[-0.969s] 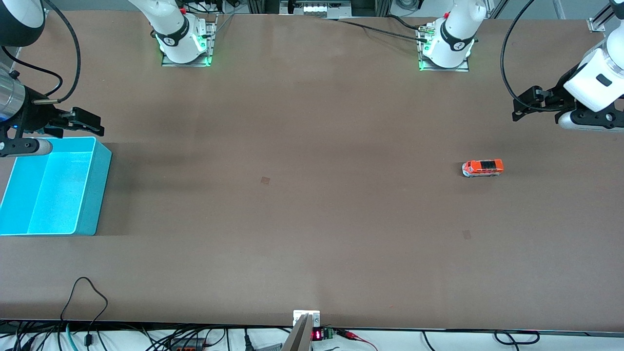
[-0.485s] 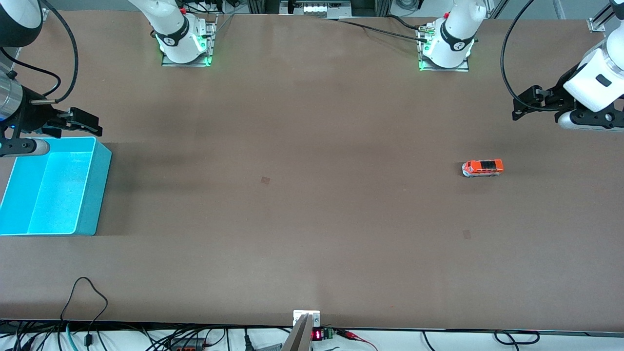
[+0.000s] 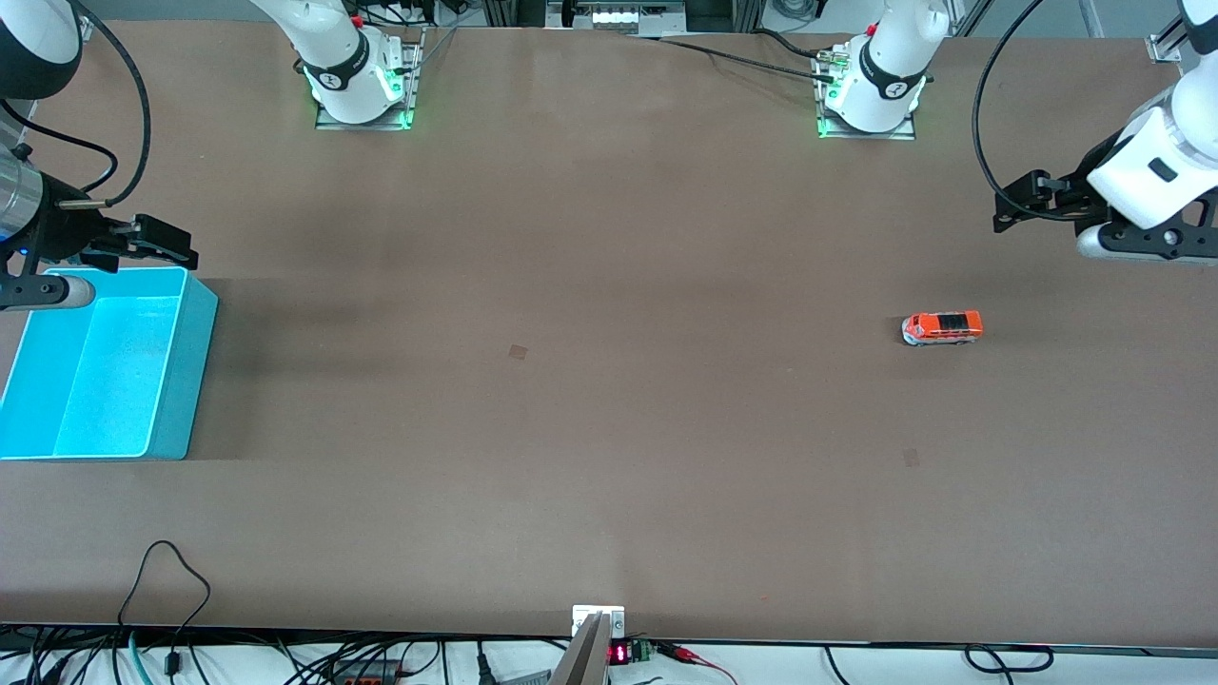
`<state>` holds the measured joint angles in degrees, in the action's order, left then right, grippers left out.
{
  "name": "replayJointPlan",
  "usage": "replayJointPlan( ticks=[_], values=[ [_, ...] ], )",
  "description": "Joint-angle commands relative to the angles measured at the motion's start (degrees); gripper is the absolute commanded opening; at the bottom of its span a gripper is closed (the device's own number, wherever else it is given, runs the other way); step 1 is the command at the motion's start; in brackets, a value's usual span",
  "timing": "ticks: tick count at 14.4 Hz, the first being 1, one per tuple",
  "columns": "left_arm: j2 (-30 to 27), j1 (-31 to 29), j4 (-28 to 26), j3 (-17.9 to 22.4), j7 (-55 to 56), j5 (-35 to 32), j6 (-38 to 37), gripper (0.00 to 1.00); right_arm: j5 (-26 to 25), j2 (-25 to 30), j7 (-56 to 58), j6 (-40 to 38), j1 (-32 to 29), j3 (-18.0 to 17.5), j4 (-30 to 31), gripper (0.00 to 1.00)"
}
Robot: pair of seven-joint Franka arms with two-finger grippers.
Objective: Wind up bus and store in blue box
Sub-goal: 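Move the left gripper toward the orange bus while the right gripper nears the box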
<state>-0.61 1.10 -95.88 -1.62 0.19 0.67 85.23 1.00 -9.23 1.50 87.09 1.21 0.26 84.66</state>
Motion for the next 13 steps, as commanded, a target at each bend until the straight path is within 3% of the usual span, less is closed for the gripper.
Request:
replayJointPlan(
  ticks=[1,7,13],
  values=[
    [2.1,-0.1,2.1,0.2,-3.2,0.5,-5.9,1.00,0.2,-1.7,1.3,-0.4,-0.4,0.0,-1.8,1.00],
    [4.9,0.3,0.3,0.2,-26.8,-4.7,-3.9,1.00,-1.1,-3.3,3.1,0.1,-0.2,0.0,-1.8,1.00],
    [4.7,-2.6,-13.1,0.3,-53.9,-6.9,13.8,1.00,-1.2,-6.8,3.2,0.1,-0.5,0.0,-1.7,1.00]
  ],
)
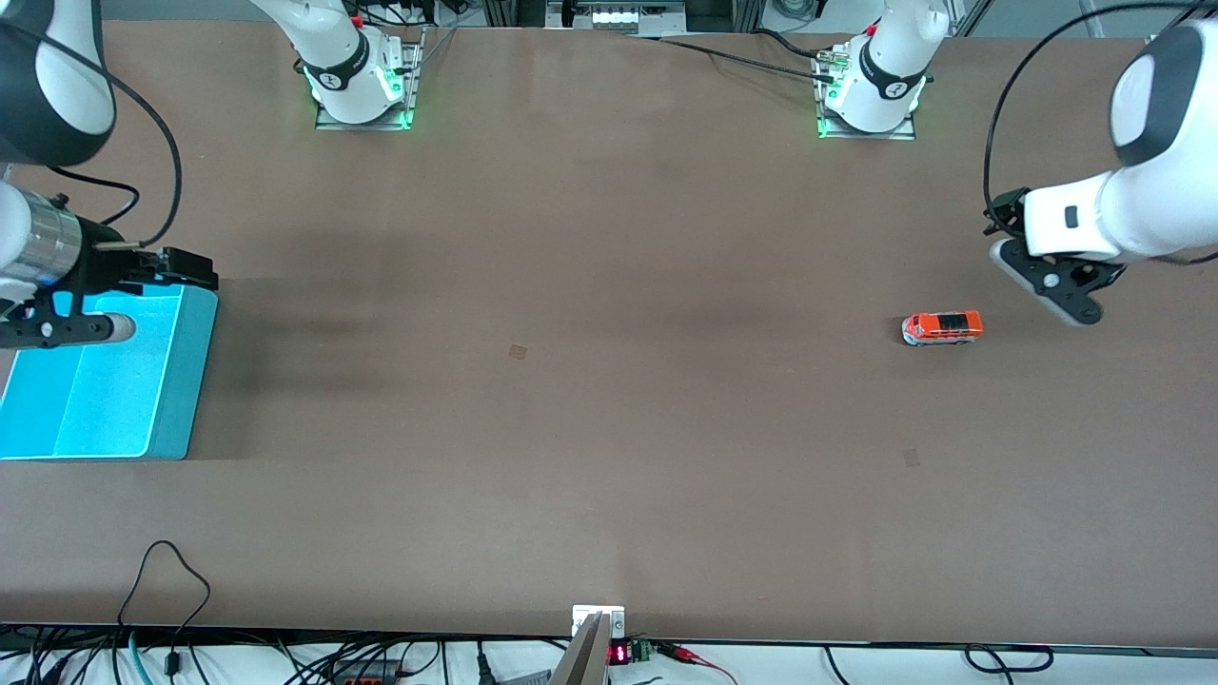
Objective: Wind up bus and store in blue box
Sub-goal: 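Move the left gripper toward the orange bus while the right gripper nears the box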
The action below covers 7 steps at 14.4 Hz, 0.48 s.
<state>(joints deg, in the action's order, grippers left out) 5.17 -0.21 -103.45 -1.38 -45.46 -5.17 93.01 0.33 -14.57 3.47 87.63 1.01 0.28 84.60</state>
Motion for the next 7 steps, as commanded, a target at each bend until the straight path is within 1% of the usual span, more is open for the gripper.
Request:
replayJointPlan(
  ticks=[1,3,5,6,7],
  values=[
    [-1.1,-2.5,-9.3,0.1,-12.8,-1.3,11.3,1.00,-0.5,-1.5,1.3,-1.0,-0.6,0.0,-1.6,1.00],
    [-1.3,-4.8,-16.4,0.1,-20.0,-2.8,22.4,1.00,-0.4,-1.5,1.4,-1.2,-1.1,0.0,-1.0,1.00],
    [-1.3,-5.8,-23.3,0.1,-26.7,-3.3,33.1,1.00,-0.4,-1.5,1.4,-1.6,-0.9,0.0,-1.0,1.00],
    [-1.3,-6.5,-26.1,0.1,-28.5,-3.3,36.6,1.00,-0.4,-1.5,1.4,-2.1,-0.9,0.0,-1.0,1.00],
    [-1.2,-6.6,-27.7,0.0,-29.5,-3.4,38.3,1.00,-0.4,-1.5,1.2,-2.5,-0.9,0.0,-1.0,1.00]
  ],
)
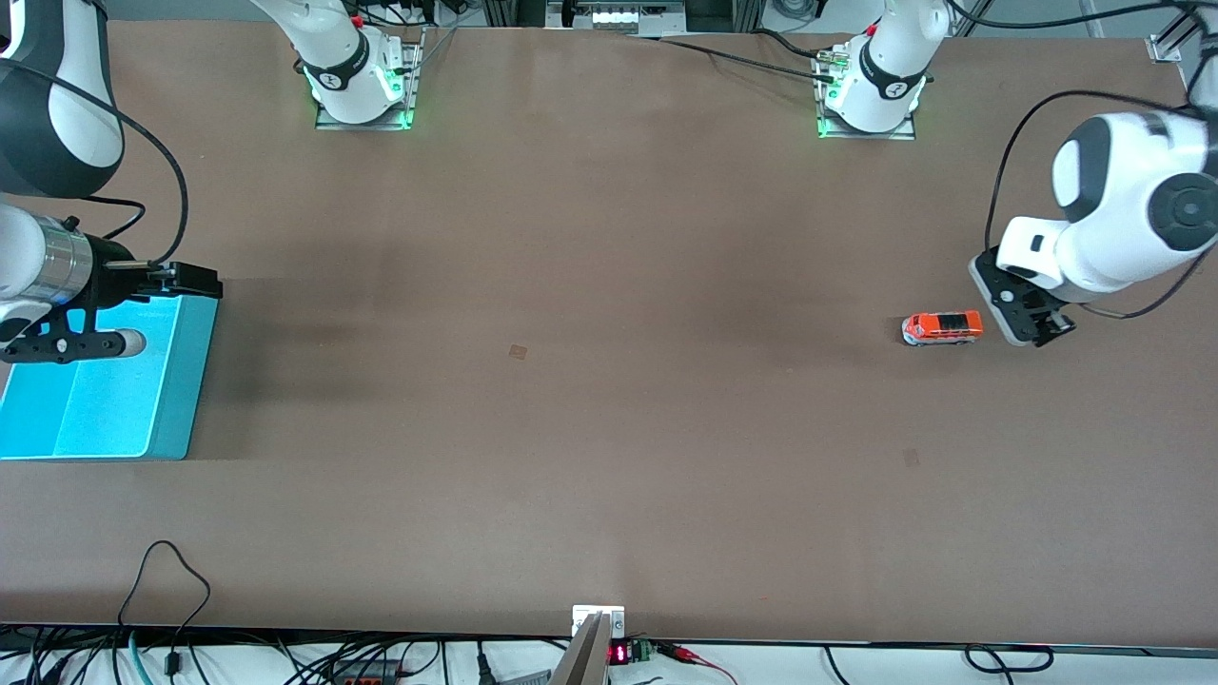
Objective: Wind up bus and store in blue box
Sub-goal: 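Lower the left gripper onto the orange bus and grip it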
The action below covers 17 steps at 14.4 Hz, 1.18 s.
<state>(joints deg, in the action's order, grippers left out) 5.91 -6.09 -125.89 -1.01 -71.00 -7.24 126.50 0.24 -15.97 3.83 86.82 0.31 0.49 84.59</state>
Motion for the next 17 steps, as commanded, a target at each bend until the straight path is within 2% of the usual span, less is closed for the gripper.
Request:
replayJointPlan(
  ticks=[1,3,5,7,10,13,15,17],
  values=[
    [-1.9,-0.8,-6.6,-0.4,-5.5,-1.3,6.5,1.00,0.0,-0.1,0.7,-2.3,-0.1,-0.3,-1.0,1.00],
    [-0.9,-0.8,-9.4,-0.4,-9.1,-1.3,13.0,1.00,1.0,-0.1,0.7,-5.0,0.2,-0.6,-1.0,1.00],
    [1.8,-0.8,-11.5,-0.4,-11.4,-1.3,19.2,1.00,4.1,-0.1,0.7,-5.4,0.5,-0.8,-1.0,1.00],
    [3.5,-0.9,-12.6,-0.4,-12.1,-1.3,22.8,1.00,5.3,-0.1,0.7,-5.6,0.5,-1.0,-1.0,1.00],
    [7.2,-1.1,-12.6,-0.4,-12.3,-1.3,26.4,1.00,6.7,0.0,0.7,-6.1,1.2,-1.0,-1.0,1.00],
    [8.4,-1.8,-12.4,-0.4,-12.3,-1.3,26.9,1.00,6.7,-0.1,0.7,-5.7,0.9,-0.9,-1.3,1.00],
    [9.3,-1.9,-12.3,-0.4,-12.3,-1.3,27.0,0.99,6.7,-2.3,0.7,-5.8,0.7,-0.8,-1.4,1.00],
    [9.7,-2.8,-12.3,-0.4,-12.4,-1.3,27.0,0.93,5.9,-2.3,0.8,-5.5,0.6,-0.6,-1.4,1.00]
  ],
)
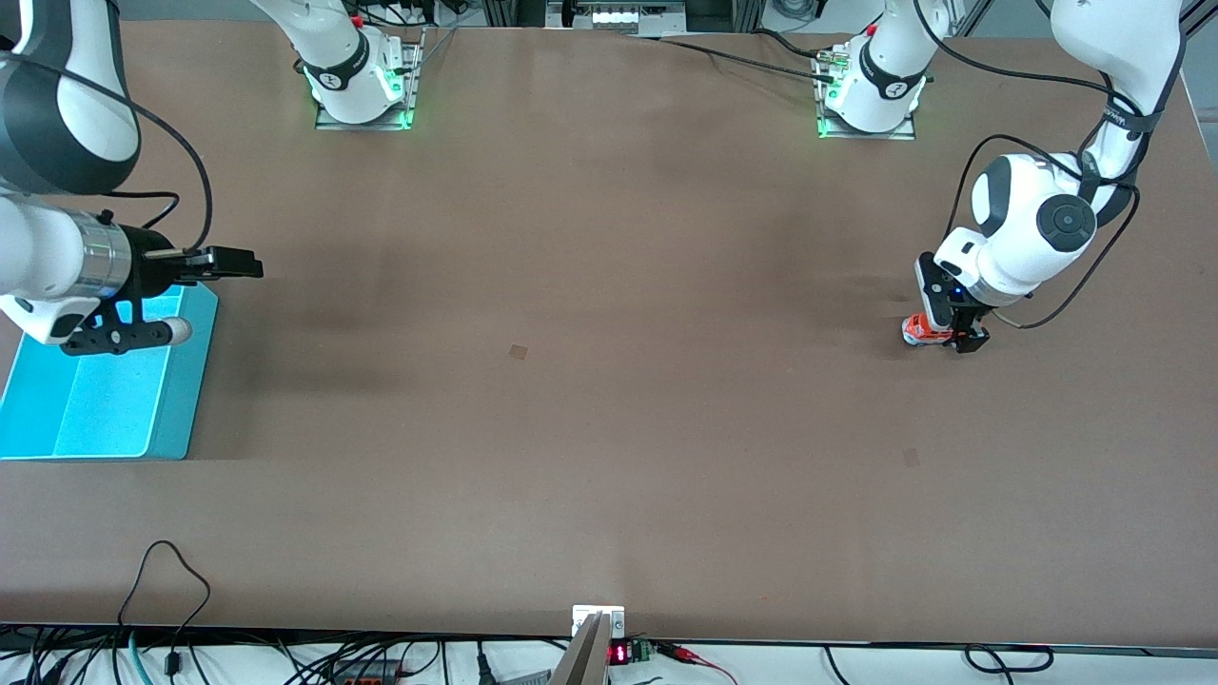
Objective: Wind up bus and store in blue box
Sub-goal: 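Lower the left gripper onto the orange bus and grip it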
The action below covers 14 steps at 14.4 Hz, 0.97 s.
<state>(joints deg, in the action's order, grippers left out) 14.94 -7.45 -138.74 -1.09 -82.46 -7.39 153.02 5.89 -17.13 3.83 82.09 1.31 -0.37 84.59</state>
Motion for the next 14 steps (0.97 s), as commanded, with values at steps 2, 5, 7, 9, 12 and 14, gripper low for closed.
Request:
replayJointPlan(
  ticks=[2,5,7,9,12,14],
  values=[
    [0.9,-1.3,0.7,-0.3,-1.0,-1.1,0.4,0.71,0.4,-1.2,1.9,-0.9,-0.4,0.5,-1.5,1.00],
    [1.1,-1.2,0.7,-0.3,-1.1,-1.1,0.4,0.30,-0.7,-0.5,5.5,-1.0,-0.4,0.6,-1.8,1.00],
    [1.5,-0.9,0.8,-0.3,-1.0,-1.1,0.4,0.24,-1.8,-0.5,8.5,-0.8,-0.5,1.9,-1.8,1.00],
    [1.8,-0.9,0.9,-0.3,-1.1,-1.1,0.4,0.24,-1.8,-0.5,9.2,-0.2,-0.4,2.5,-1.9,1.00],
    [2.1,-0.9,1.0,-0.3,-2.3,-1.2,0.4,0.24,-2.5,-0.5,9.2,0.0,-0.1,2.4,-1.8,1.00],
    [3.5,-1.5,2.3,-0.3,-4.4,-1.2,0.4,0.24,-4.4,-0.5,11.5,0.3,-0.3,2.2,-1.7,1.00]
  ],
)
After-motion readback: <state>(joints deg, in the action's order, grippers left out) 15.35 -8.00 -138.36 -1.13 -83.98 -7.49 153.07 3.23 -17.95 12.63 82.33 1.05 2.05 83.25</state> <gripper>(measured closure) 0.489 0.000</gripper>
